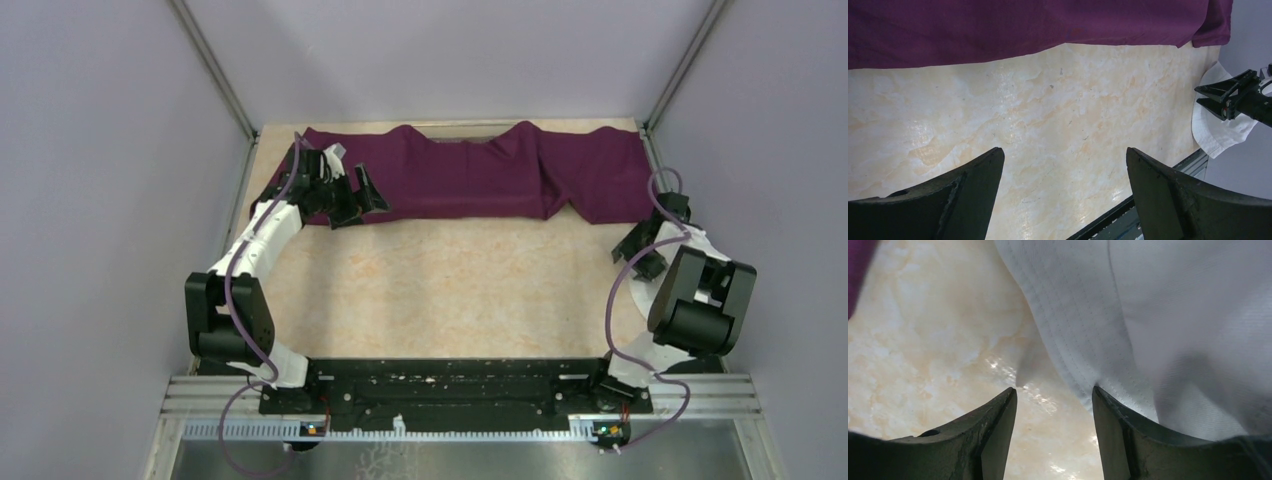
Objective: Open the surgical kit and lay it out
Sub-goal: Move the distractor to the corner of the board, then open the surgical kit at the center of the board.
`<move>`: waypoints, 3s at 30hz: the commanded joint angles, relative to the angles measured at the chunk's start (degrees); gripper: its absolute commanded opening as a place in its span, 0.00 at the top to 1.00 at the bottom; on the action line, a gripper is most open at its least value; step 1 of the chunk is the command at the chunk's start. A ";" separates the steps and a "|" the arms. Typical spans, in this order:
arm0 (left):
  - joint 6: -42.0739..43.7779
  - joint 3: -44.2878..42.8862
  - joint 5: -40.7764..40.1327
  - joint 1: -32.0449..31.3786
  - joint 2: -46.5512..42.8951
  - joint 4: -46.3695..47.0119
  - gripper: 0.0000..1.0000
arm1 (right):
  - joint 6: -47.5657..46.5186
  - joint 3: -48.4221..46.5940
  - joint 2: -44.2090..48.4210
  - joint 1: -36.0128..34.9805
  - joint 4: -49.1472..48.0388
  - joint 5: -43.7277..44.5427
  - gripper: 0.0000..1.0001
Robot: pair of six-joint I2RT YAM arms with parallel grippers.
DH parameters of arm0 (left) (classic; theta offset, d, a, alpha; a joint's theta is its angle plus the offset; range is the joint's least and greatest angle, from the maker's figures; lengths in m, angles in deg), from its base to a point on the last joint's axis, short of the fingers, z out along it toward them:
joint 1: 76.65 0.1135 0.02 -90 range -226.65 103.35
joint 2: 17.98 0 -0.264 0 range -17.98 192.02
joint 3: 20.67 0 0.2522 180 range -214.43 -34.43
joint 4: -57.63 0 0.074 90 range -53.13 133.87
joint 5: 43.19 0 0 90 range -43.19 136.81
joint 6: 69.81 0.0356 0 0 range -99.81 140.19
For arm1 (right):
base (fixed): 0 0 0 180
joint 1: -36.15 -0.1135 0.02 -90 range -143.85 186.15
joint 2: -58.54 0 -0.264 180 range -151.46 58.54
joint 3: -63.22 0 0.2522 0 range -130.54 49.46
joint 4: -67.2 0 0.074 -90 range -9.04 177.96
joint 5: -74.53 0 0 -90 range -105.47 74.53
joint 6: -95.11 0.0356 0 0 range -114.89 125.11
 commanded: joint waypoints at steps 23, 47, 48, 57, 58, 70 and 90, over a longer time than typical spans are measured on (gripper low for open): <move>1.63 -3.20 -0.52 -0.37 -1.58 -1.39 0.02 | 1.02 -11.23 10.24 -5.76 3.35 -8.69 0.34; -3.97 -0.09 0.02 -0.46 -8.66 -9.79 0.03 | 28.52 -65.30 -47.96 -18.63 -28.34 -30.31 0.39; -4.35 0.00 -0.31 -0.46 -9.00 -9.85 0.03 | 30.48 -66.81 -49.53 -18.73 -29.60 -30.01 0.39; -7.04 1.14 -2.29 -0.46 -10.82 -9.66 0.03 | 35.72 -81.01 -59.74 -20.25 -21.79 -25.02 0.38; -7.11 1.29 -2.52 -0.46 -11.09 -9.65 0.03 | 36.06 -81.07 -60.12 -20.44 -22.07 -24.55 0.38; -7.94 2.34 -3.19 -0.54 -12.02 -10.04 0.03 | 40.32 -87.76 -65.31 -21.30 -22.48 -24.21 0.64; -5.71 0.61 -4.74 -0.46 -10.85 -8.31 0.03 | 30.52 -78.36 -47.67 -20.73 -11.08 -30.09 1.00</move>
